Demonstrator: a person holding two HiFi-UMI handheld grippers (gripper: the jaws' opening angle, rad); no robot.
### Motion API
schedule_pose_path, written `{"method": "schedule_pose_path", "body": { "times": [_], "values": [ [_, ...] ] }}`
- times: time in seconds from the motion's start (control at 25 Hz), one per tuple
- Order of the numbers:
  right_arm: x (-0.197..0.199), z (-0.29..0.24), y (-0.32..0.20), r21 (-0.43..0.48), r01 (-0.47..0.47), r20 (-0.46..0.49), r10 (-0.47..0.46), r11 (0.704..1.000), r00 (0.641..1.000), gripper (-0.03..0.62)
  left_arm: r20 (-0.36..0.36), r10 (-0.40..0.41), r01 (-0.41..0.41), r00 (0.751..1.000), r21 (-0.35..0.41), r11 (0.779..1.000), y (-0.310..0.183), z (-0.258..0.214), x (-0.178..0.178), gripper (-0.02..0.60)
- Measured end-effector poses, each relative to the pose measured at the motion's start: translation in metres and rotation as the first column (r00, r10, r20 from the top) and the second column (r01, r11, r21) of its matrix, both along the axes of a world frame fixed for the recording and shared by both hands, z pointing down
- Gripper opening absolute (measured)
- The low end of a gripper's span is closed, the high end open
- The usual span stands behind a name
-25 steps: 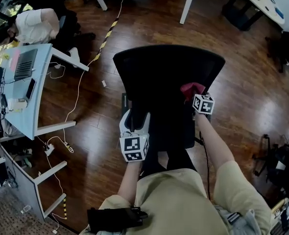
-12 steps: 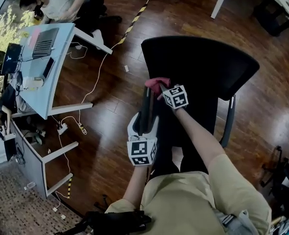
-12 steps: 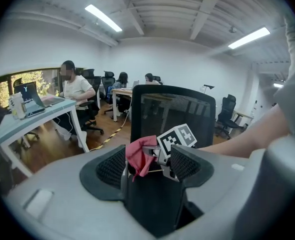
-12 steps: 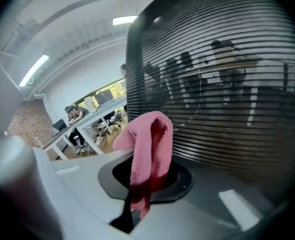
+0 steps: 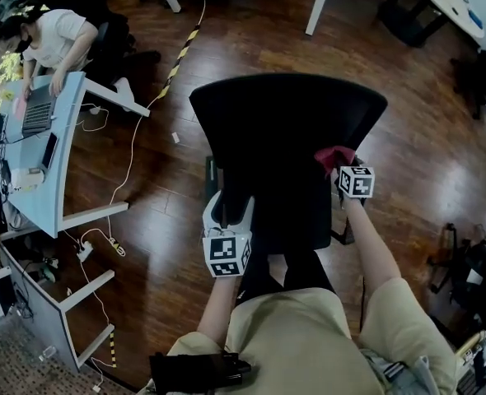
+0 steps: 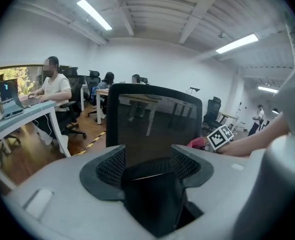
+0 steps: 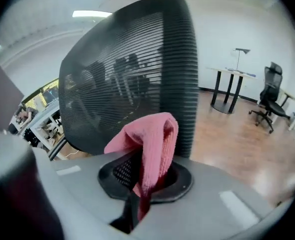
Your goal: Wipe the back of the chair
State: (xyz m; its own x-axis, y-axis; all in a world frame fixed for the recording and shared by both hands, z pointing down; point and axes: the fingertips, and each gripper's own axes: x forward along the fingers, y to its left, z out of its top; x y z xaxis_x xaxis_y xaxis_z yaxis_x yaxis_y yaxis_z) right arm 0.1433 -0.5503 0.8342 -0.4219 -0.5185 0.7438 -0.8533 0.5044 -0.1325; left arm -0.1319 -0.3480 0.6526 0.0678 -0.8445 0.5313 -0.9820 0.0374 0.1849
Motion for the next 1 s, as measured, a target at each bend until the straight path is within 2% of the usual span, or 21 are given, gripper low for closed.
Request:
{"method": "schedule_pose_path", "body": {
  "times": [0.04, 0.12, 0.2, 0.28, 0.36, 0.44, 0.48, 0.52, 0.56, 0.6, 0.68, 0.76, 0.88, 1.0],
  "values": [
    [0.008, 0.001, 0.003, -0.013, -0.010, 0.012, 0.010, 1.000, 1.000, 0.022, 0.001, 0.014, -0.014, 1.000, 0.006, 1.000, -0.004, -0.001, 0.006, 0.259],
    [-0.004, 0.006, 0.015, -0.048, 0.010, 0.056, -0.008, 0.999, 0.998, 0.022, 0.006, 0.030, -0.031, 1.000, 0.009, 0.999, -0.009, -0.002, 0.012, 0.259],
    [-0.049, 0.009, 0.033, -0.061, 0.108, 0.126, -0.099, 0.992, 0.987, 0.023, 0.021, 0.031, -0.032, 0.999, 0.005, 0.999, -0.007, -0.002, 0.014, 0.259],
    [-0.114, 0.007, 0.051, -0.045, 0.244, 0.212, -0.229, 0.969, 0.950, 0.023, 0.036, 0.021, -0.021, 0.999, 0.004, 1.000, -0.004, -0.004, 0.012, 0.259],
    [-0.187, -0.001, 0.071, -0.019, 0.383, 0.302, -0.360, 0.924, 0.883, 0.023, 0.046, 0.002, -0.002, 0.999, 0.007, 1.000, 0.000, -0.008, 0.007, 0.259],
    [-0.255, -0.006, 0.097, -0.012, 0.514, 0.357, -0.477, 0.858, 0.803, 0.023, 0.058, -0.020, 0.020, 0.998, 0.002, 1.000, 0.007, -0.010, 0.000, 0.259],
    [-0.284, -0.004, 0.110, -0.022, 0.562, 0.364, -0.516, 0.827, 0.775, 0.023, 0.063, -0.031, 0.031, 0.998, -0.004, 0.999, 0.013, -0.009, -0.005, 0.259],
    [-0.309, -0.001, 0.120, -0.038, 0.589, 0.361, -0.539, 0.807, 0.761, 0.023, 0.067, -0.043, 0.044, 0.997, -0.012, 0.999, 0.019, -0.008, -0.009, 0.258],
    [-0.328, 0.004, 0.125, -0.055, 0.598, 0.352, -0.545, 0.799, 0.761, 0.023, 0.071, -0.055, 0.057, 0.996, -0.021, 0.998, 0.024, -0.007, -0.014, 0.258],
    [-0.340, 0.009, 0.127, -0.067, 0.594, 0.344, -0.540, 0.802, 0.768, 0.023, 0.073, -0.067, 0.069, 0.995, -0.029, 0.997, 0.029, -0.005, -0.018, 0.258],
    [-0.345, 0.016, 0.120, -0.075, 0.560, 0.350, -0.504, 0.825, 0.790, 0.025, 0.074, -0.086, 0.089, 0.994, -0.036, 0.995, 0.037, -0.005, -0.024, 0.258],
    [-0.324, 0.019, 0.101, -0.077, 0.484, 0.364, -0.428, 0.871, 0.827, 0.025, 0.069, -0.100, 0.102, 0.993, -0.033, 0.994, 0.039, -0.005, -0.031, 0.256],
    [-0.245, 0.025, 0.058, -0.094, 0.286, 0.333, -0.241, 0.954, 0.912, 0.025, 0.051, -0.097, 0.098, 0.994, -0.021, 0.995, 0.031, -0.004, -0.031, 0.255],
    [-0.129, 0.024, 0.020, -0.086, 0.062, 0.232, -0.040, 0.994, 0.972, 0.025, 0.030, -0.065, 0.065, 0.997, 0.006, 0.998, 0.013, -0.006, -0.020, 0.253]
  ]
}}
